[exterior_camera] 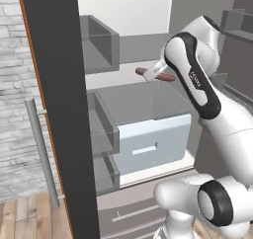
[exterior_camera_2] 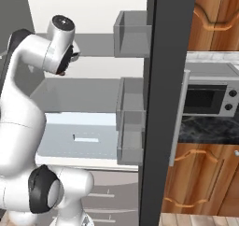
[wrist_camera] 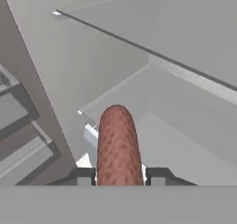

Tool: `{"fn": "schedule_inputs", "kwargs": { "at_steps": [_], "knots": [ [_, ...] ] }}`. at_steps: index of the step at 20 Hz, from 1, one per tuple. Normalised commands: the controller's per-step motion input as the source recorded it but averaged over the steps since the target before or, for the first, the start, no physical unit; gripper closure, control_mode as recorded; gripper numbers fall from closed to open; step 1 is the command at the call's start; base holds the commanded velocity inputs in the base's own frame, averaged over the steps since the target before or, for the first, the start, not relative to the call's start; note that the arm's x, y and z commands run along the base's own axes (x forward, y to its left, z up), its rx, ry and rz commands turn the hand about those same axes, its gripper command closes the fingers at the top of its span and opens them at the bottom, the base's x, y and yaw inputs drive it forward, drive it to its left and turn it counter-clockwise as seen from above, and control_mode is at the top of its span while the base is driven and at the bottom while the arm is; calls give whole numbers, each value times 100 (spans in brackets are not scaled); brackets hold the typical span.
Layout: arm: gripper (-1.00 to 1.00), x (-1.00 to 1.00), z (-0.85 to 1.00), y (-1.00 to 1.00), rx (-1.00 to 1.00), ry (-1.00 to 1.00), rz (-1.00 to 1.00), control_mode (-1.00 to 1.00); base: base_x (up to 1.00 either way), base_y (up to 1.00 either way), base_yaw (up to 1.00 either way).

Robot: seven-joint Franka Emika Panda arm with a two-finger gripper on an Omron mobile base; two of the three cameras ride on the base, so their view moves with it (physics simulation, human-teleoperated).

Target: Retrieve the sausage and cheese from the fridge and place them on the cutting board on the counter.

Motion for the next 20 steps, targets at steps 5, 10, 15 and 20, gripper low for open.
{"fn": "schedule_inputs", "kwargs": {
  "at_steps": [5, 10, 15, 20],
  "knots": [
    [100, -90, -36, -28, -2, 0, -1, -100, 0, 0, 0],
    [100, -56, -61, -14, -12, 0, 0, -100, 0, 0, 0],
    [100, -6, -22, 0, -10, 8, 0, -100, 0, 0, 0],
    [100, 0, 0, 0, 0, 0, 0, -100, 0, 0, 0]
  ]
}}
